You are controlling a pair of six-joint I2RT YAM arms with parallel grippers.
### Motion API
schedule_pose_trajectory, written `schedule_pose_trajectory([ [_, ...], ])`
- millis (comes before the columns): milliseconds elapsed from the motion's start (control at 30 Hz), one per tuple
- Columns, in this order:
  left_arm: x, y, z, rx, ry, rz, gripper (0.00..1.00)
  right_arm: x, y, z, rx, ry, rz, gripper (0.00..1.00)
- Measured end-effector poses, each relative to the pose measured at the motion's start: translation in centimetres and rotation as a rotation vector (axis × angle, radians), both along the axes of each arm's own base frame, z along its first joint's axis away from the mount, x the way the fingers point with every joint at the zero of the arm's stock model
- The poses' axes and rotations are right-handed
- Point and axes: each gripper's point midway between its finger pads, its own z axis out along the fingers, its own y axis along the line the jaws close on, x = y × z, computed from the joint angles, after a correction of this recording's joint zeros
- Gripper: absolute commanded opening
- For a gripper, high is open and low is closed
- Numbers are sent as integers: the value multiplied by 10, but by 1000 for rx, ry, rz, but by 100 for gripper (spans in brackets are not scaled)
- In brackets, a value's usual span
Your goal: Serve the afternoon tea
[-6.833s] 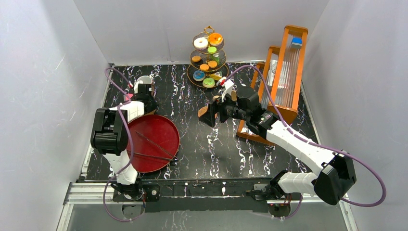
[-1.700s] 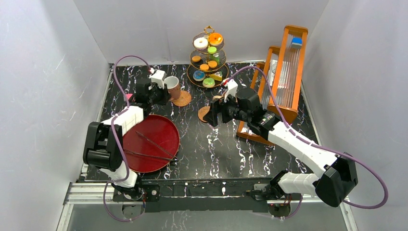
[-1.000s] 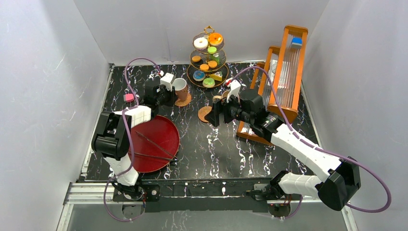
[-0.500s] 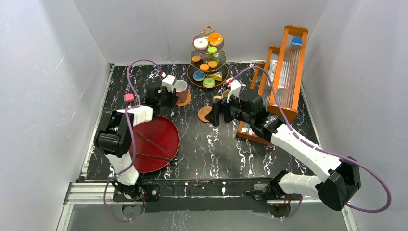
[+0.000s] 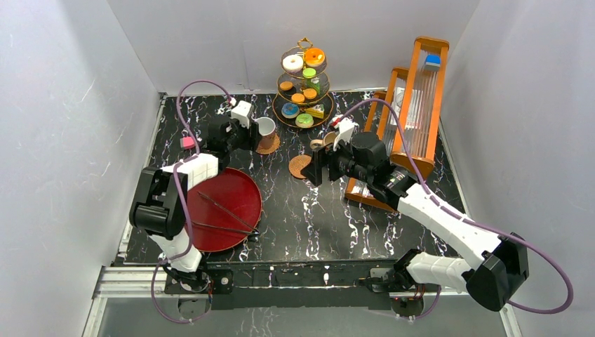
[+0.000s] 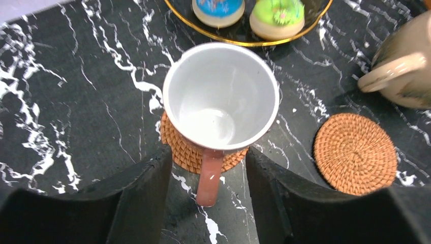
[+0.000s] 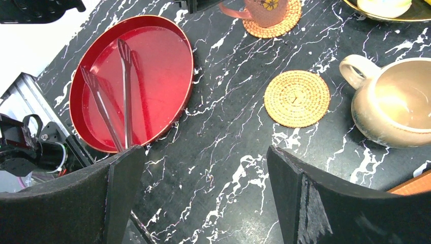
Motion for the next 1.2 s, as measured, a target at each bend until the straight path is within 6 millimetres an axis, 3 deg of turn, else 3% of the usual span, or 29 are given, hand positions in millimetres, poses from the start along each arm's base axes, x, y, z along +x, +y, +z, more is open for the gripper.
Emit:
schedule_pose_trajectory([
  [300,-1,-13,70,-54,-107,-68,56,-3,-7,19,27,-49,-14,99],
  [433,-11,-32,85,-77,-135,-199,56,-6,-12,25,28,-70,-16,99],
  [600,-36,-66,85,-79,-154,-402,58,-9,-18,30,11,-80,-23,99],
  [767,-51,-99,76,-42,-192,-575,61,-12,-27,49,20,-126,-38,99],
  [967,-47,-131,61,7,-239,-709,64,-19,-38,67,50,-173,-58,99],
  [1200,-34,-165,39,58,-272,-805,65,-19,-42,69,46,-181,-72,99],
])
